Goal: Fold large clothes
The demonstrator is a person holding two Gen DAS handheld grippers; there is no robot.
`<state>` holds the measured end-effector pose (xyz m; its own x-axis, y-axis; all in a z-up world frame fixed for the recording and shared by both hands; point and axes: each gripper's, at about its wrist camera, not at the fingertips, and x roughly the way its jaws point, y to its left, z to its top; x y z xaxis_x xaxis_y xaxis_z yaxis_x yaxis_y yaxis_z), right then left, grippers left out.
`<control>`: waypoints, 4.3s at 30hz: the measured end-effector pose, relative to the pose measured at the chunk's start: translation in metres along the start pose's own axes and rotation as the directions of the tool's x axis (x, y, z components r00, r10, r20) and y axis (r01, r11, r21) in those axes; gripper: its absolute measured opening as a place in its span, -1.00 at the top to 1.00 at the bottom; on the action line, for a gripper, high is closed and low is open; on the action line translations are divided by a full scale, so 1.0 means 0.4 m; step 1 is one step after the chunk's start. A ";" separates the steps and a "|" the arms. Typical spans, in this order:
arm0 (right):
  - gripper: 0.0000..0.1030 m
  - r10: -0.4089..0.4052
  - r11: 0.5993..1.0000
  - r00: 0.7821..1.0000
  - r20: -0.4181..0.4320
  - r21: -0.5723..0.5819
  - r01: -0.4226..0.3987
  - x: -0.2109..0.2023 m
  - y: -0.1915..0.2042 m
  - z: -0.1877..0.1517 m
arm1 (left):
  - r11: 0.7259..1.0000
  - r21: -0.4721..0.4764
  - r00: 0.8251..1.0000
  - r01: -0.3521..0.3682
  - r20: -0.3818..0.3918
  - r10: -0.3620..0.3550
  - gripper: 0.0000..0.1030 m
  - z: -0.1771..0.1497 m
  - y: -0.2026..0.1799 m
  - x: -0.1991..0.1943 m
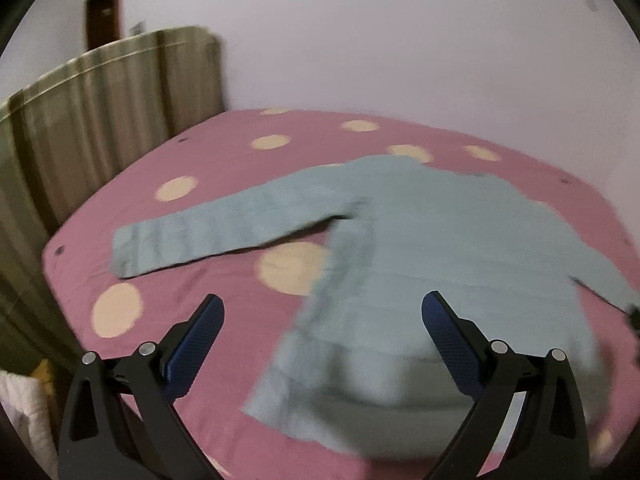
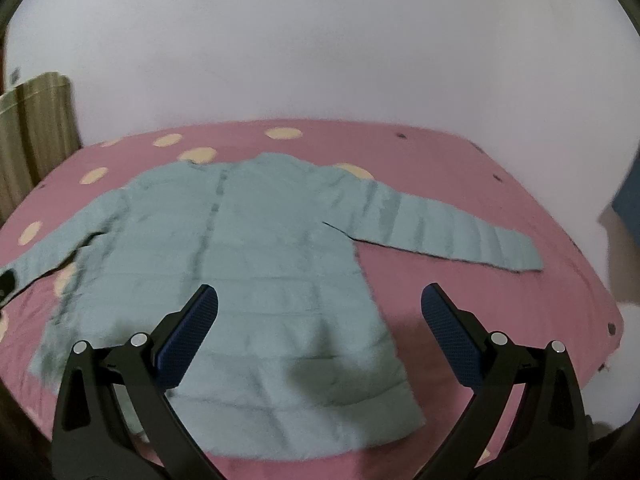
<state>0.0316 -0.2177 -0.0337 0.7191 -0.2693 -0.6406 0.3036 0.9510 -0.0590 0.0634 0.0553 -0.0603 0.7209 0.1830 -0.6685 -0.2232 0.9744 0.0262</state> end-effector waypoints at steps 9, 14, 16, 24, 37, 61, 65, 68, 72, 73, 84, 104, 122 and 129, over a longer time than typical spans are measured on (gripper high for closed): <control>-0.73 -0.133 0.975 0.984 -0.117 0.161 0.151 0.236 -0.217 0.029 | 0.949 -0.108 0.951 -0.295 -0.128 0.281 -0.91 0.013 0.217 0.280; -0.36 -0.164 0.943 0.966 -0.202 0.256 0.214 0.329 -0.342 0.032 | 0.921 -0.135 0.917 -0.366 -0.222 0.332 -0.91 -0.017 0.297 0.381; -0.36 -0.190 0.924 0.958 -0.213 0.292 0.248 0.352 -0.395 0.032 | 0.915 -0.143 0.908 -0.378 -0.251 0.336 -0.91 -0.032 0.312 0.404; -0.36 -0.271 0.836 0.925 -0.267 0.410 0.364 0.430 -0.597 0.021 | 0.912 -0.168 0.905 -0.374 -0.280 0.320 -0.93 -0.048 0.323 0.440; -0.36 -0.274 0.646 0.911 -0.308 0.643 0.411 0.522 -0.852 0.007 | 0.906 -0.132 0.892 -0.401 -0.281 0.354 -0.93 -0.048 0.316 0.451; 0.84 -0.119 0.863 0.993 -0.028 0.491 0.117 0.487 -0.516 0.232 | 0.899 -0.094 0.879 -0.427 -0.277 0.388 -0.93 -0.050 0.309 0.456; 0.84 -0.020 0.927 1.000 0.013 0.375 0.013 0.491 -0.325 0.305 | 0.900 -0.095 0.879 -0.426 -0.277 0.387 -0.93 -0.050 0.307 0.456; 0.84 0.072 0.957 0.997 0.010 0.281 -0.072 0.514 -0.158 0.352 | 0.904 -0.107 0.885 -0.415 -0.279 0.373 -0.93 -0.051 0.313 0.456; 0.84 0.162 0.977 0.987 -0.010 0.139 -0.159 0.541 0.078 0.380 | 0.908 -0.131 0.893 -0.398 -0.283 0.350 -0.93 -0.054 0.321 0.456; 0.84 0.174 0.979 0.985 -0.015 0.113 -0.171 0.545 0.119 0.380 | 0.909 -0.135 0.894 -0.395 -0.284 0.346 -0.93 -0.055 0.323 0.455; 0.84 0.277 0.945 0.949 -0.149 -0.137 -0.297 0.613 0.545 0.325 | 0.909 -0.139 0.895 -0.393 -0.285 0.343 -0.93 -0.056 0.323 0.457; -0.03 0.359 0.860 0.887 -0.289 -0.265 -0.435 0.624 0.717 0.219 | 0.909 -0.142 0.895 -0.392 -0.286 0.341 -0.93 -0.056 0.322 0.457; 0.47 0.134 0.990 0.955 -0.263 0.075 -0.119 0.691 0.041 0.245 | 0.905 -0.121 0.888 -0.408 -0.283 0.362 -0.93 -0.055 0.321 0.455; 0.49 0.139 0.990 0.951 -0.276 0.060 -0.127 0.706 0.028 0.233 | 0.904 -0.112 0.886 -0.414 -0.280 0.371 -0.93 -0.053 0.321 0.456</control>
<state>0.2962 -0.2972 -0.1440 0.5539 -0.0818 -0.8286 0.2467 0.9666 0.0695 0.1523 0.2112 -0.1949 0.3722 0.4869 -0.7902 -0.5733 0.7901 0.2168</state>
